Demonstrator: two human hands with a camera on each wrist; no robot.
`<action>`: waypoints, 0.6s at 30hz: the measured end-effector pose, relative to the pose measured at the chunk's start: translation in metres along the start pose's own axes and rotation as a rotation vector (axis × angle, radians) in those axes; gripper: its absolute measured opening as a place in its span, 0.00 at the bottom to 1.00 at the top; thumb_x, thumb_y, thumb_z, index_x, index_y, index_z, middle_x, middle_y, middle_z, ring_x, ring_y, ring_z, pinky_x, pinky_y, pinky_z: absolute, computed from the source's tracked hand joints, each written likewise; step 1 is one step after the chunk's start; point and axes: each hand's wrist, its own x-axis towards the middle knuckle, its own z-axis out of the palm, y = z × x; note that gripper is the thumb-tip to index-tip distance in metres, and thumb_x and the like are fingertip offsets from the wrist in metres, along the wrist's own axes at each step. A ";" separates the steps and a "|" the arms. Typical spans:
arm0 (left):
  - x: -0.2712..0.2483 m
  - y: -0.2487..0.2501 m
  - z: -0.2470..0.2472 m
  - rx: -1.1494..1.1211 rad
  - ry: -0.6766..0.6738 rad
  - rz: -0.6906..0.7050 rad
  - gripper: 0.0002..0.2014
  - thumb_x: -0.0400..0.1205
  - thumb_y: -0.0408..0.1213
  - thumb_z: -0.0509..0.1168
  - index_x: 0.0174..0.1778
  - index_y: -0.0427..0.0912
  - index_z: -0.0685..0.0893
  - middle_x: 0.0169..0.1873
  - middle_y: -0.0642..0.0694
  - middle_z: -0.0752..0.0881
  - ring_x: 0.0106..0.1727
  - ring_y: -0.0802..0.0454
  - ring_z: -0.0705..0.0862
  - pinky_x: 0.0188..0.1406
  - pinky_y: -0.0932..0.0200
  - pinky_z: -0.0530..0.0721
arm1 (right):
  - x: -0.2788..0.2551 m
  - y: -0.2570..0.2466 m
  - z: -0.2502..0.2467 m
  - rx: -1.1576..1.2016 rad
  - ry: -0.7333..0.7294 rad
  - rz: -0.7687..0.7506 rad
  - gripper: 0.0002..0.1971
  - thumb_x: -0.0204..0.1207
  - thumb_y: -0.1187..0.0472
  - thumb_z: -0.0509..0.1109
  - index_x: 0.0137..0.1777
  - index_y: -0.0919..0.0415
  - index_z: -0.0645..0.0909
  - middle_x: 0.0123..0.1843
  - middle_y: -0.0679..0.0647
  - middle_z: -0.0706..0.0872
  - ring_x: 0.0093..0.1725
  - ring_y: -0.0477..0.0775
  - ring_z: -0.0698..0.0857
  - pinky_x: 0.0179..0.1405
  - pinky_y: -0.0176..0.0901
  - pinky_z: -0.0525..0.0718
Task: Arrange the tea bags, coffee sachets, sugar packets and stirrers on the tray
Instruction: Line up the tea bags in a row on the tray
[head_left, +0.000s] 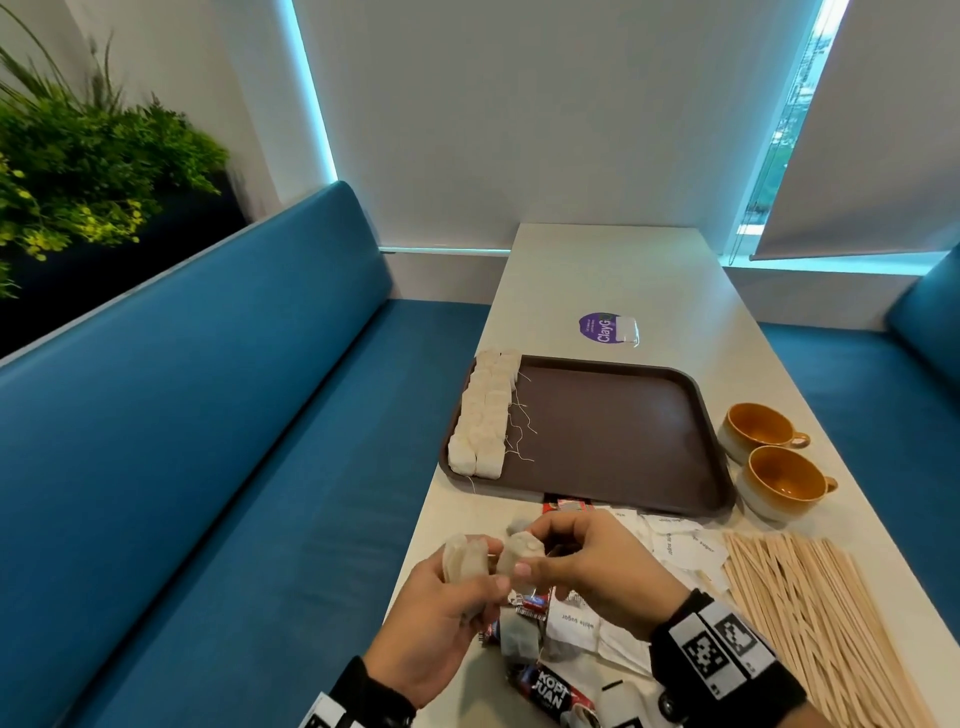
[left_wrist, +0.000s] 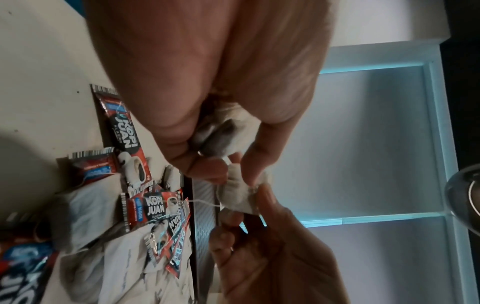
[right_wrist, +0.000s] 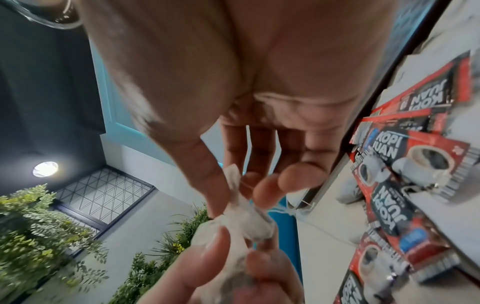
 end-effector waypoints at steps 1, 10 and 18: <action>-0.001 0.000 0.002 0.028 -0.002 -0.003 0.20 0.67 0.27 0.78 0.56 0.32 0.87 0.46 0.34 0.86 0.44 0.42 0.79 0.41 0.50 0.76 | 0.000 0.000 -0.001 0.000 0.034 -0.007 0.08 0.69 0.71 0.84 0.44 0.61 0.91 0.42 0.61 0.91 0.33 0.48 0.85 0.30 0.35 0.80; -0.001 -0.001 0.003 0.061 0.135 0.030 0.08 0.76 0.20 0.74 0.49 0.29 0.85 0.36 0.36 0.83 0.35 0.48 0.78 0.34 0.55 0.77 | 0.004 0.004 0.001 -0.002 0.136 -0.023 0.02 0.73 0.64 0.82 0.43 0.61 0.92 0.40 0.60 0.92 0.37 0.50 0.85 0.34 0.38 0.83; 0.011 -0.004 -0.005 -0.081 0.224 -0.040 0.09 0.81 0.19 0.68 0.56 0.26 0.85 0.34 0.37 0.87 0.37 0.44 0.86 0.31 0.58 0.87 | 0.044 -0.002 -0.001 -0.042 0.155 0.011 0.03 0.83 0.66 0.73 0.52 0.66 0.84 0.46 0.65 0.93 0.40 0.64 0.92 0.41 0.58 0.93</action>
